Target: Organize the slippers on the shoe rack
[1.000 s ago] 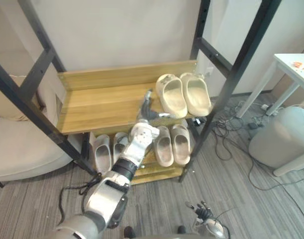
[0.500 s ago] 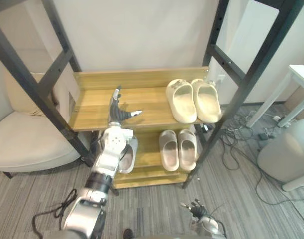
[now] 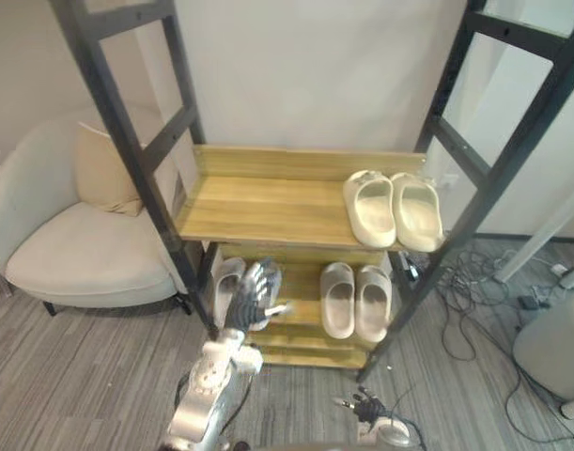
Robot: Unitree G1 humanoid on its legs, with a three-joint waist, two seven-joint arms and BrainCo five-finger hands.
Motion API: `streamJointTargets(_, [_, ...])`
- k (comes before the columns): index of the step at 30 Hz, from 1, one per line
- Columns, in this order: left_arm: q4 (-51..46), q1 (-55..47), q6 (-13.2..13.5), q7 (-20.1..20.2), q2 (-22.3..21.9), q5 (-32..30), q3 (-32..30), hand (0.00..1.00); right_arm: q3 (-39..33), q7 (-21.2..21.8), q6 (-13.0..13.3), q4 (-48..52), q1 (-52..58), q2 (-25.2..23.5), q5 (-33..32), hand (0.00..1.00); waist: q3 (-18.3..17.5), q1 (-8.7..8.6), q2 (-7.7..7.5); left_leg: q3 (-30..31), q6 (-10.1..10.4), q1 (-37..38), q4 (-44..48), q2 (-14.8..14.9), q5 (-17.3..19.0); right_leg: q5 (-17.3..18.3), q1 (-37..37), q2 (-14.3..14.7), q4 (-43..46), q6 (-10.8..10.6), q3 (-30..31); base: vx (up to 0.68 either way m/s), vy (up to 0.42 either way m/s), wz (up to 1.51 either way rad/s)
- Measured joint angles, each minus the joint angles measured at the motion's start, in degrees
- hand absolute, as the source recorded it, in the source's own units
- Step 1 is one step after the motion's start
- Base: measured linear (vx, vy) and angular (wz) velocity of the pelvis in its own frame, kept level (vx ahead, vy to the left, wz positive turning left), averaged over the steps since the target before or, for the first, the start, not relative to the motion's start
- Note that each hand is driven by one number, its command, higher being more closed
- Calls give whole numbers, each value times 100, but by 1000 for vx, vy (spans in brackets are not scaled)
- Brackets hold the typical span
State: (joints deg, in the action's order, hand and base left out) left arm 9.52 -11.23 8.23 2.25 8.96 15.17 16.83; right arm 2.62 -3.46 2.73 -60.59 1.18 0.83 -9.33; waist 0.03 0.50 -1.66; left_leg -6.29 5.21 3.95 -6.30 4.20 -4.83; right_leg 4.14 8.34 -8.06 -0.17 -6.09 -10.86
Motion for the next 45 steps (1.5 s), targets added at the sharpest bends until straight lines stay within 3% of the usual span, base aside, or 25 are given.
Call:
streamJointTargets(6, [2512,-32,-131,41,-84,-1234,-1,0,42,33,66,-58,127,177,47,0,-7,-23,-32,49,22,80,1,-1,19,65,95,6,21,-7,-20,6,-7,3])
streamJointTargets(12, [3773,182,-154,-215,-149,-2218,-150,0,46,9,143,-80,191,214,61,0,13,-53,-12,50,52,231,0,15,46,199,173,8,178,4,-12,3,-3,1])
streamJointTargets(16, [4078,310,-158,-455,-194,-2436,-304,0,24,92,237,33,449,331,12,0,23,-85,-3,28,72,242,0,31,64,224,158,19,208,8,39,2,-1,-3])
streamJointTargets(21, [4177,286,-141,-490,-176,-2652,-532,0,344,234,404,1089,658,646,204,0,46,-78,29,-200,85,293,0,37,164,302,-26,3,409,-15,277,-1,9,-24])
streamJointTargets(23, [4180,302,-140,-499,-190,-2694,-620,0,421,151,603,1407,620,666,201,0,109,-111,31,-232,69,283,3,38,236,329,-81,2,448,-3,324,-7,8,-9])
streamJointTargets(24, [4183,367,-140,-562,-198,-2753,-641,0,389,116,844,1373,620,636,208,0,126,-92,9,-236,65,308,32,25,256,402,-129,-16,597,-1,347,0,0,0])
streamJointTargets(29, [4246,377,-163,-563,-202,-2743,-676,0,-465,306,671,417,765,483,201,0,253,-138,-87,-132,-2,310,223,-239,483,972,-475,-381,1916,-163,455,33,-10,14])
streamJointTargets(31, [4240,526,-183,-555,-247,-2743,-611,0,-440,213,518,210,827,698,678,0,495,-288,-58,407,-41,76,595,-323,615,931,-782,-314,2913,-87,1124,20,-9,105])
streamJointTargets(33, [4170,547,-213,-573,-258,-2734,-617,0,-416,195,441,108,839,656,714,0,582,-289,-69,757,-56,-26,671,-375,602,977,-835,-124,3136,30,1777,41,4,97])
streamJointTargets(36, [4059,606,-243,-592,-251,-2730,-608,0,-380,153,421,110,765,636,715,0,600,-275,-99,1220,-8,-439,866,-407,480,1064,-698,48,2755,143,2167,15,-20,88])
streamJointTargets(40, [4044,755,-244,-623,-219,-2731,-617,0,-345,106,404,132,575,647,704,0,618,-149,-105,1704,120,-948,950,-348,280,1131,-522,115,1998,161,1711,-18,-97,72])
streamJointTargets(42, [3909,886,-245,-712,-216,-2639,-617,0,-357,68,410,146,509,653,698,0,675,-147,-76,2108,229,-1302,949,-315,64,1255,-507,249,1787,332,1419,-89,-154,98])
streamJointTargets(43, [3876,895,-245,-714,-220,-2629,-619,0,-362,57,410,145,485,658,697,0,684,-134,-68,2087,222,-1359,947,-295,1,1288,-518,275,1784,342,1393,-121,-138,85])
streamJointTargets(44, [3811,906,-244,-724,-220,-2625,-632,0,-399,21,411,147,375,652,696,0,715,-132,-36,1936,140,-1535,900,-304,-328,1335,-536,316,1777,367,1234,-206,-104,80])
streamJointTargets(45, [3802,973,-245,-726,-222,-2620,-638,0,-445,-5,419,183,324,586,695,0,756,-202,-103,1394,-128,-1591,670,-261,-663,1306,-646,220,1622,415,1015,-249,-96,79])
